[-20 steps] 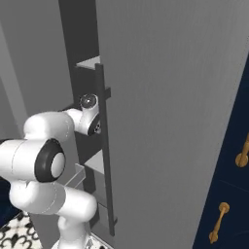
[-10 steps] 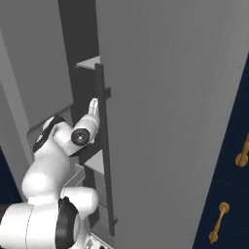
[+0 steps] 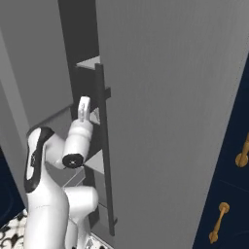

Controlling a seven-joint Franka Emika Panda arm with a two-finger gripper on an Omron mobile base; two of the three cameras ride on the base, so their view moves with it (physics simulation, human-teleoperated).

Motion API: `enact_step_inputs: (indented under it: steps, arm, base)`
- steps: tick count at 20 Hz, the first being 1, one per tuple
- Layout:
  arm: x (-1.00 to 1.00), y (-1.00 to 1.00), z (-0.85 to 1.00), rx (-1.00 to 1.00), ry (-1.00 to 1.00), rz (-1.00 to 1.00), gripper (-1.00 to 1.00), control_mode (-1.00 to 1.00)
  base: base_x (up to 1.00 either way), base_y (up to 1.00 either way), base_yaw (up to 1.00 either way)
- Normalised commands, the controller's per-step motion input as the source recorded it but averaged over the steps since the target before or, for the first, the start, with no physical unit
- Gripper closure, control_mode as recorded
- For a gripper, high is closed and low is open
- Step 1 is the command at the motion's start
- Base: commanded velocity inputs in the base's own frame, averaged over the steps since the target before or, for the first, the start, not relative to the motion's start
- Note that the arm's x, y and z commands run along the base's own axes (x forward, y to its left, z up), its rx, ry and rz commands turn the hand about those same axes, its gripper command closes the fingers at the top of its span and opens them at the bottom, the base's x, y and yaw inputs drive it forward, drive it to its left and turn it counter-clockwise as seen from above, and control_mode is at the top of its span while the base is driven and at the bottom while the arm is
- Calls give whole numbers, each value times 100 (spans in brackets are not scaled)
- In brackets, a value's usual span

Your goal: Take the meat container that has the chicken drumstick and place it on the second highest rack of the freezer. Then take the vegetable container that has the garlic and lime and place it on the highest rack of the freezer.

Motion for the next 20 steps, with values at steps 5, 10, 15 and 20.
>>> enact_step_inputs:
  steps: [5, 10, 15, 20]
  arm:
    - [-100, -3, 97, -10, 18, 0, -100, -100]
    - [-100, -33, 100, -18, 42, 0, -100, -100]
    - [-100, -43, 89, -17, 40, 0, -100, -100]
    - [-77, -11, 3, -29, 60, 9, -100, -100]
  base:
    - [0, 0, 0]
    - [0, 0, 0]
    - [0, 0, 0]
    - [0, 0, 0]
